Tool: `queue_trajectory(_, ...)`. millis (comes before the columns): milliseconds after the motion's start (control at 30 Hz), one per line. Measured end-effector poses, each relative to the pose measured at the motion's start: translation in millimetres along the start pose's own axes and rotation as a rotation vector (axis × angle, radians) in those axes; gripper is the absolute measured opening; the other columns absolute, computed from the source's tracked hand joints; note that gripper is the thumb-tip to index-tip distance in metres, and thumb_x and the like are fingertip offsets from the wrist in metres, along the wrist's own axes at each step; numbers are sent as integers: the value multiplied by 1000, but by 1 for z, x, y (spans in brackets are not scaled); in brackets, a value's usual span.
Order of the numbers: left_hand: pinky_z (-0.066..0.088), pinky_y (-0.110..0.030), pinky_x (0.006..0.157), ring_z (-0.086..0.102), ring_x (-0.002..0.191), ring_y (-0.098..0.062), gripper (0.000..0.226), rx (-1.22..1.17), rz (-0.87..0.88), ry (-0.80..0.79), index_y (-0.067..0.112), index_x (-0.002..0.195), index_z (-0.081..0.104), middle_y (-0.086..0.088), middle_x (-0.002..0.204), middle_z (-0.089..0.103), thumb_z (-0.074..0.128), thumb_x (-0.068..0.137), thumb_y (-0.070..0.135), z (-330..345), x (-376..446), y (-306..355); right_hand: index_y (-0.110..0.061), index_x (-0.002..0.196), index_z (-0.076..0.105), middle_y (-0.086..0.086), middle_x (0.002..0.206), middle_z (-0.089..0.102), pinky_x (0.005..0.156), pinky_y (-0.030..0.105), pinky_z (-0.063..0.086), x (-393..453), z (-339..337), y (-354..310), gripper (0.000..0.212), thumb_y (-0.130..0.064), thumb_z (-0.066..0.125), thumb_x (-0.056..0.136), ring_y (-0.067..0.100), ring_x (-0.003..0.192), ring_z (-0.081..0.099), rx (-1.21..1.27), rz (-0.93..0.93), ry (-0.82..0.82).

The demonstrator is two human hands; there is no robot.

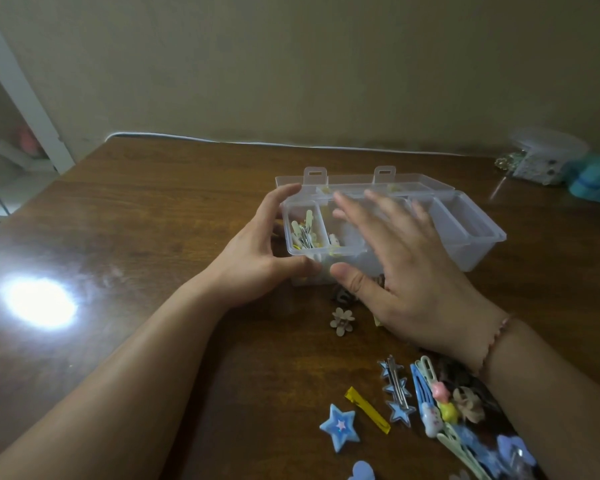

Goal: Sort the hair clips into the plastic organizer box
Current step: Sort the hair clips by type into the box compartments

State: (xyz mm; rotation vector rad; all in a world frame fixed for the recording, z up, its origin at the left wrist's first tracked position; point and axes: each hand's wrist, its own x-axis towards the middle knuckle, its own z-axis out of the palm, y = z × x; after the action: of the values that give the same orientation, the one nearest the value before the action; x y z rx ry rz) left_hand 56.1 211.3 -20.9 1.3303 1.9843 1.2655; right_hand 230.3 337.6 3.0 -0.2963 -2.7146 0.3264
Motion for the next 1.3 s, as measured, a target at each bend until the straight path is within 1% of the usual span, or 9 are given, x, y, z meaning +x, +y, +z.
queue_trajectory(133,47,-42,104,53,122,-10,99,-7,4,-3,49,145,22,6,143,46,71,60,56,0,0,0,-27,145,36,-17,117,56,110,51,27,0,-2,-5,63,-55,40,89,8,126,37,164,-5,121)
queue_trajectory(233,46,-44,105,53,123,-12,98,-13,8,-6,49,145,22,6,145,44,72,60,56,0,0,-1,-30,145,34,-20,107,53,115,53,19,1,-2,-8,64,-59,36,88,6,119,39,141,9,81)
queue_trajectory(367,47,-42,104,53,122,-11,98,-10,10,-3,50,145,21,6,144,45,71,61,56,0,0,-1,-32,146,31,-20,109,53,117,55,10,3,-3,-9,65,-62,31,88,6,124,38,50,10,33)
queue_trajectory(500,47,-37,103,53,122,-9,97,-6,12,-3,49,145,21,8,143,45,71,62,55,0,0,-2,-31,132,47,-13,122,56,115,54,15,4,-2,-10,58,-65,27,89,13,133,34,-37,16,42)
queue_trajectory(633,46,-34,101,51,122,-7,97,-5,10,0,48,146,22,9,143,45,73,63,52,0,0,-1,-31,128,50,-12,135,49,117,54,9,7,-1,-10,71,-73,13,85,14,140,23,-153,39,-74)
queue_trajectory(833,47,-37,102,52,120,-6,97,1,5,-12,50,145,21,11,141,46,71,61,55,-1,0,-1,-35,123,54,-12,127,54,116,57,7,14,-6,-6,72,-76,14,80,16,132,30,-197,30,-128)
queue_trajectory(1000,48,-36,101,52,119,-5,99,5,-1,-32,51,145,21,16,137,45,72,59,58,-1,0,0,-36,101,55,-17,100,57,113,56,18,14,-4,-2,40,-63,29,86,13,114,42,-69,17,-22)
queue_trajectory(1167,47,-44,104,52,122,-10,100,-11,-13,-31,52,144,22,9,143,44,72,58,57,-1,0,1,-31,115,59,-12,95,63,113,51,23,10,-6,5,23,-34,53,93,12,104,54,86,25,194)
queue_trajectory(1300,47,-44,104,52,121,-7,99,-18,-19,-27,55,142,22,14,138,46,73,58,57,-1,0,2,-27,103,55,-16,86,60,89,48,48,19,-8,2,22,-42,56,87,14,93,60,217,106,318)
